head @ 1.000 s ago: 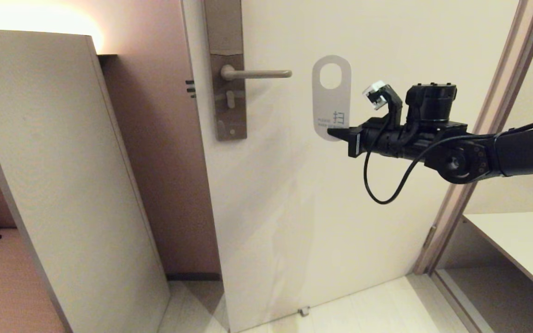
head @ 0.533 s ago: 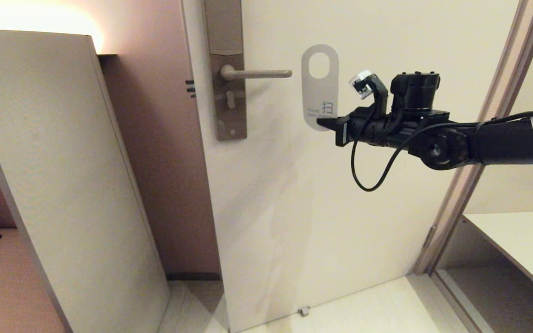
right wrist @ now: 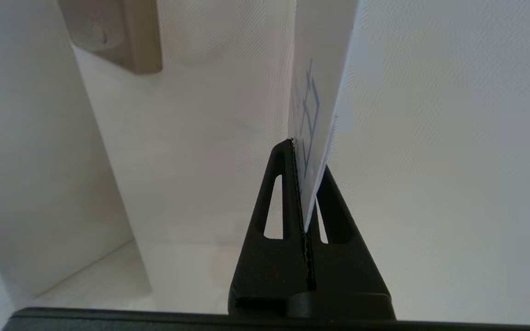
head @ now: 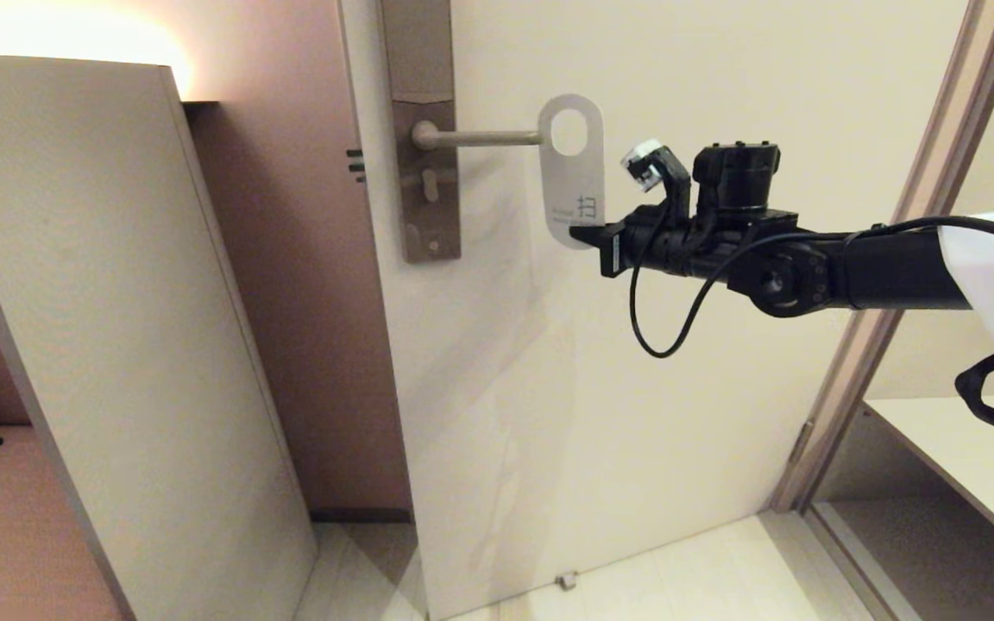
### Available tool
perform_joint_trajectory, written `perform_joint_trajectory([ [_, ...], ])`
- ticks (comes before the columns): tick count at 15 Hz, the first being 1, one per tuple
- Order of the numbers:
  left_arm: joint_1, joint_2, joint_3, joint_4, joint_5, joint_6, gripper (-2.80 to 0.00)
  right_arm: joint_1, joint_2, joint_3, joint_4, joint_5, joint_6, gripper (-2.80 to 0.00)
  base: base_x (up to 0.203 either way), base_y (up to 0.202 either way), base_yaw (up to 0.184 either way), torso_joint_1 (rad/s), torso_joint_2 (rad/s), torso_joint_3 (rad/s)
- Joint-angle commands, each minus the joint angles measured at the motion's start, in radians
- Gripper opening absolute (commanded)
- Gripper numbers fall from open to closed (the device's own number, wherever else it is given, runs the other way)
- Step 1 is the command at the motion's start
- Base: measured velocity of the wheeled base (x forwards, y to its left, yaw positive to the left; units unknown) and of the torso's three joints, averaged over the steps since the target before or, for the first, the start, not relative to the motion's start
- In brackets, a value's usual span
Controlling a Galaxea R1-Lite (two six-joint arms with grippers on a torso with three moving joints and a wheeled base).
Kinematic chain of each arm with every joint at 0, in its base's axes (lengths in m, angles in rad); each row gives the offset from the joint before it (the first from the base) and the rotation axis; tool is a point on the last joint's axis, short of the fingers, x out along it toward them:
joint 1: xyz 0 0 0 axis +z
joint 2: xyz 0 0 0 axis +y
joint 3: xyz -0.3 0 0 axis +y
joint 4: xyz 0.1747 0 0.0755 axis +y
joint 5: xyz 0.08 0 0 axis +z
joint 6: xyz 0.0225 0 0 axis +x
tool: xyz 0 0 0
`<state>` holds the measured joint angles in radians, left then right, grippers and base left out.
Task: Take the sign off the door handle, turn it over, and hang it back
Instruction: Hang the sign back with the other side facing out
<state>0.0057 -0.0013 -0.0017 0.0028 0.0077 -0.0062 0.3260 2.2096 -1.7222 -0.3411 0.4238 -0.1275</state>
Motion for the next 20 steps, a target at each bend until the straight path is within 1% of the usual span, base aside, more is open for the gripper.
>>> perform_joint_trajectory([
  [1,0.000,0.001,0.000,0.000,0.000,0.000,-2.80,0.005,0.010,-0.002,-0.003,0.003,-0.001,-2.80,0.000,0.000,0.000,0.000,0.00,0.000],
  [11,0.000,0.001,0.000,0.000,0.000,0.000,-2.80,0.030,0.012,-0.010,0.035,0.004,-0.001,-2.80,0.000,0.000,0.000,0.000,0.00,0.000],
  [17,0.000,0.001,0.000,0.000,0.000,0.000,-2.80,0.043,0.012,-0.037,0.050,0.004,-0.004,-2.80,0.000,0.000,0.000,0.000,0.00,0.000],
  [18,0.000,0.001,0.000,0.000,0.000,0.000,-2.80,0.045,0.009,-0.037,0.050,0.004,-0.014,-2.80,0.000,0.000,0.000,0.000,0.00,0.000],
  [20,0.000,0.001,0.000,0.000,0.000,0.000,-2.80,0.048,0.007,-0.036,0.051,0.006,-0.061,-2.80,0.000,0.000,0.000,0.000,0.00,0.000],
])
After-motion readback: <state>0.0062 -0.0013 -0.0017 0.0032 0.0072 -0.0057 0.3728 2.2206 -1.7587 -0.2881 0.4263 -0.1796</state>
